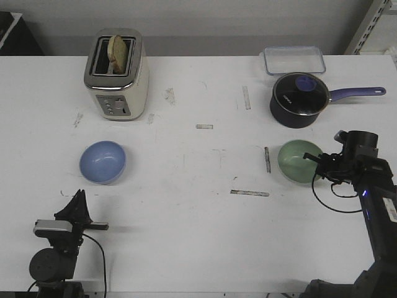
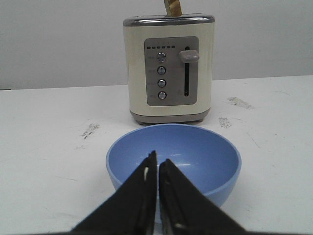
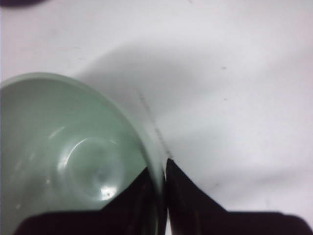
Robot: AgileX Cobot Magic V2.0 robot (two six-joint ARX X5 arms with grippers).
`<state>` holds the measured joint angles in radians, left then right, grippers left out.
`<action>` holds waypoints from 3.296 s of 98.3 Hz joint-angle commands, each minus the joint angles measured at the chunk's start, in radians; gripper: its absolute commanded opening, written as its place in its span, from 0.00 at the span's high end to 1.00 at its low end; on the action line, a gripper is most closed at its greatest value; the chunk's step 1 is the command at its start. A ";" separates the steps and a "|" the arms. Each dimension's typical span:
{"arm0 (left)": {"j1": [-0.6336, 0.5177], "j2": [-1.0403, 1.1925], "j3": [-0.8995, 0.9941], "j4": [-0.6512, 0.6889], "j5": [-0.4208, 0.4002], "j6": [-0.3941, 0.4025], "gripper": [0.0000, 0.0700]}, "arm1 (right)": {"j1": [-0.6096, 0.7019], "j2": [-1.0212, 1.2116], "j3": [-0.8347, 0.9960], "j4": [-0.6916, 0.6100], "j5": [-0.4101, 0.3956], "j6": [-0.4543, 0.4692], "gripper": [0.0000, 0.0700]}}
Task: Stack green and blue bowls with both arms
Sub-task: 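Slide the green bowl with the right gripper toward the table center, then release the green bowl and retract the right gripper to rest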
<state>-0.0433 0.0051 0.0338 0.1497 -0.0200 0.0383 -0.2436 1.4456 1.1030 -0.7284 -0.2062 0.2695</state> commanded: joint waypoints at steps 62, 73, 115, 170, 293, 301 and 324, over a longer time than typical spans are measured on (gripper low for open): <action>0.000 -0.002 -0.020 0.016 0.000 -0.005 1.00 | 0.707 0.050 0.024 0.149 0.085 0.301 1.00; 0.000 -0.002 -0.020 0.016 0.000 -0.005 1.00 | 0.750 0.077 0.024 0.194 0.087 0.320 1.00; 0.000 -0.002 -0.020 0.015 0.000 -0.005 1.00 | 0.799 0.164 0.024 0.257 0.099 0.341 1.00; 0.000 -0.002 -0.020 0.016 0.000 -0.005 1.00 | 0.814 0.179 0.024 0.272 0.101 0.332 0.79; 0.000 -0.002 -0.020 0.015 0.000 -0.005 1.00 | 0.329 -0.589 -0.552 0.870 0.180 -0.268 0.88; 0.000 -0.002 -0.020 0.016 0.000 -0.005 1.00 | 0.299 -0.666 -0.611 0.869 0.181 -0.240 0.98; 0.000 -0.002 -0.020 0.015 0.001 -0.005 1.00 | 0.245 -0.933 -0.753 0.869 0.182 -0.232 0.98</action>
<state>-0.0433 0.0051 0.0338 0.1497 -0.0200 0.0383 0.0078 0.5694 0.3691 0.1310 -0.0254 0.0200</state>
